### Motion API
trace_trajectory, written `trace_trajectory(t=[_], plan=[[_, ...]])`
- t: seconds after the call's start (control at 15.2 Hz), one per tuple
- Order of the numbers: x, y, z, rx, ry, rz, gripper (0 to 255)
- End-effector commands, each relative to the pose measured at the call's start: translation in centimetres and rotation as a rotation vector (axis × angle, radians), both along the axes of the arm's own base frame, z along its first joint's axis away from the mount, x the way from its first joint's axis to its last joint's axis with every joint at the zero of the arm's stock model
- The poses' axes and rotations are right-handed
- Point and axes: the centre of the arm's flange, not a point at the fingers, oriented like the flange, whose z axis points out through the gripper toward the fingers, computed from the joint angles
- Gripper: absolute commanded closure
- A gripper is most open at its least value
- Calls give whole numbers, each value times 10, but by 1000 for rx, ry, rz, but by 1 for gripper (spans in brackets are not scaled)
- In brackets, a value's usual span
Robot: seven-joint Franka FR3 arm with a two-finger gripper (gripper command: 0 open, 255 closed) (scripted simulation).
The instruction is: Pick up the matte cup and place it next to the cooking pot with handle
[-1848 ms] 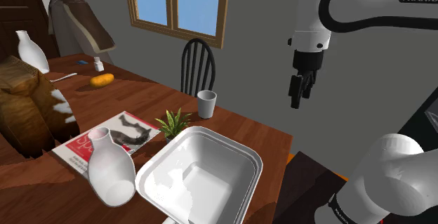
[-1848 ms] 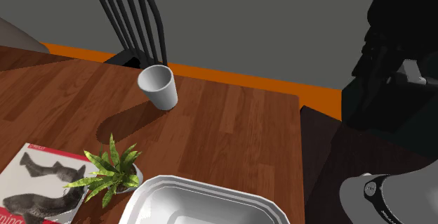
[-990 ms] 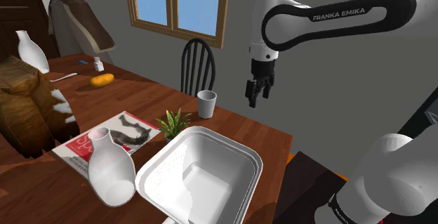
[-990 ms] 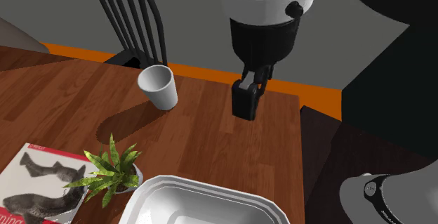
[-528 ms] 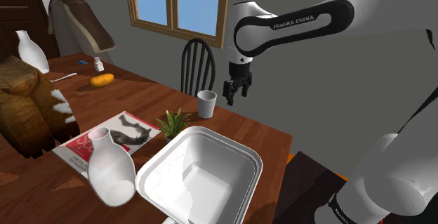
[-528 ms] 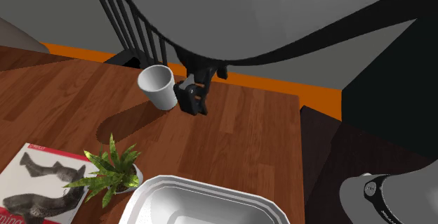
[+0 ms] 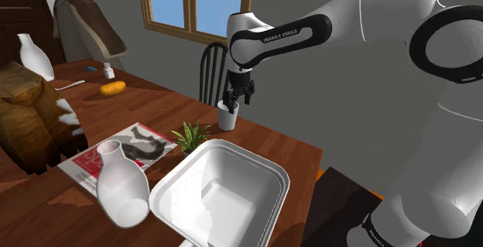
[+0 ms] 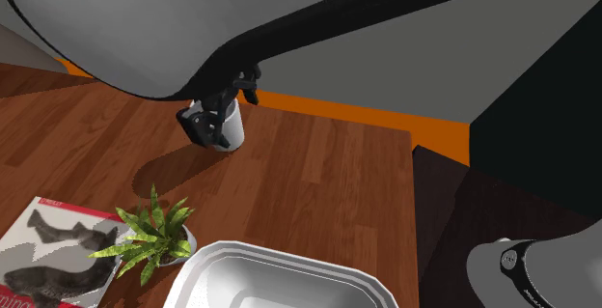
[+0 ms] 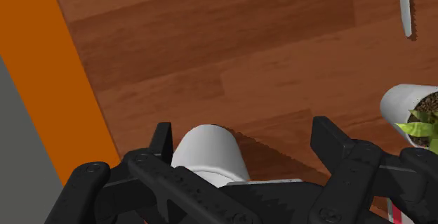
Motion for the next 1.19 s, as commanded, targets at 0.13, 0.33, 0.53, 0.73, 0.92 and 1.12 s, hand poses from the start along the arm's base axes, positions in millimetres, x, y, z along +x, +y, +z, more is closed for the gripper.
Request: trace_trajectory(t=[0.13, 0.33, 0.53, 0.73, 0.92, 1.12], plan=[[46, 13, -15, -8, -22, 4, 0], [80, 21, -26, -14, -39, 7, 0], [91, 22, -40, -16, -44, 8, 0], [91, 21, -56, -16, -44, 8, 0], [91, 20, -69, -16, -44, 8, 0], [91, 20, -69, -16, -44, 8, 0]])
